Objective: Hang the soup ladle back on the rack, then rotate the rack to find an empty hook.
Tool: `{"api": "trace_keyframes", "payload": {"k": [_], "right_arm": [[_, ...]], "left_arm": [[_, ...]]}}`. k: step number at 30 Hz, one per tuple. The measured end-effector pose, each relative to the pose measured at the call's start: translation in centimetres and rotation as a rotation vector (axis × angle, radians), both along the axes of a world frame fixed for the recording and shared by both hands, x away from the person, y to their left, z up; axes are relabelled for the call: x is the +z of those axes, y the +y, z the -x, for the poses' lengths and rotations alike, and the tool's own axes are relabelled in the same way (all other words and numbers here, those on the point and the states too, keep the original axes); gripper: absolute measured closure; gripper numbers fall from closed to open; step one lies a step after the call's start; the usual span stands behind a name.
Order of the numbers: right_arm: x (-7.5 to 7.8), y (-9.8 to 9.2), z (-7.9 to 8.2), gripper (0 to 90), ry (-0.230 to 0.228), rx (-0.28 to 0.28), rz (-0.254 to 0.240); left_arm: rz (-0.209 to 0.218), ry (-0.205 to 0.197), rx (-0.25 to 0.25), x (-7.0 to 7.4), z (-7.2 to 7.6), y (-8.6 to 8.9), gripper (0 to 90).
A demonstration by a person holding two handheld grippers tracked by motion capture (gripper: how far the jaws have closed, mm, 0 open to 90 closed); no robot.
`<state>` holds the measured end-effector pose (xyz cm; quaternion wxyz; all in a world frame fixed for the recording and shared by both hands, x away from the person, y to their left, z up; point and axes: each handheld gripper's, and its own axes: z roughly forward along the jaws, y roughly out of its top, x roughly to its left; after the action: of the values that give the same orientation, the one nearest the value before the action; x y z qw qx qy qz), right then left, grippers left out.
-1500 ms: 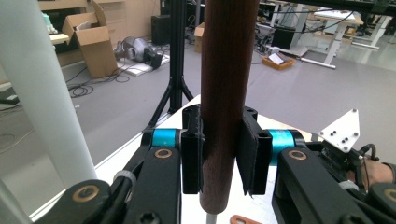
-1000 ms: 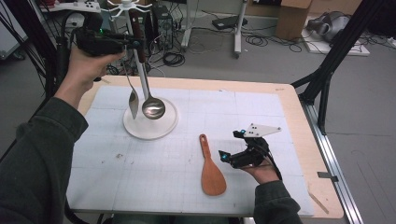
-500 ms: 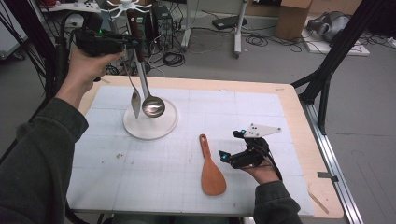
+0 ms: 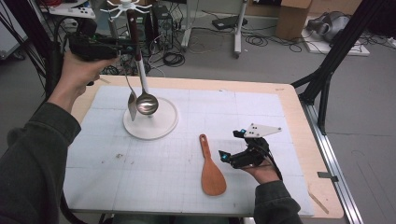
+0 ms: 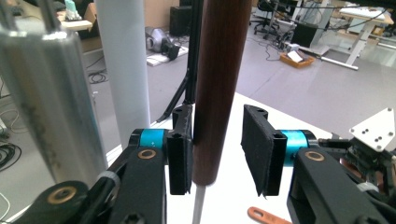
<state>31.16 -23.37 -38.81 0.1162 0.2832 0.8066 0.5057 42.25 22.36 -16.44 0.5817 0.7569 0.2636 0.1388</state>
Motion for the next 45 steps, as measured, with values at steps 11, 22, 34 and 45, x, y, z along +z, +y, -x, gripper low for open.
{"api": "trace_keyframes", "payload": {"k": [11,22,34,45], "right_arm": [[0.0,0.1,0.0,1.4,0.002,0.0,0.001],[0.0,0.1,0.0,1.4,0.006,-0.003,-0.001],[0.0,0.1,-0.1,1.4,0.004,-0.007,-0.008],[-0.1,0.0,-0.2,1.4,0.01,-0.004,-0.017]], "left_arm": [[-0.035,-0.004,-0.006,-0.5,1.0,0.4,59.9],[0.003,-0.027,-0.028,0.5,1.9,1.4,77.7],[0.019,-0.066,-0.009,3.8,2.1,2.3,89.1],[0.029,-0.095,0.015,6.0,1.7,2.2,89.0]]}}
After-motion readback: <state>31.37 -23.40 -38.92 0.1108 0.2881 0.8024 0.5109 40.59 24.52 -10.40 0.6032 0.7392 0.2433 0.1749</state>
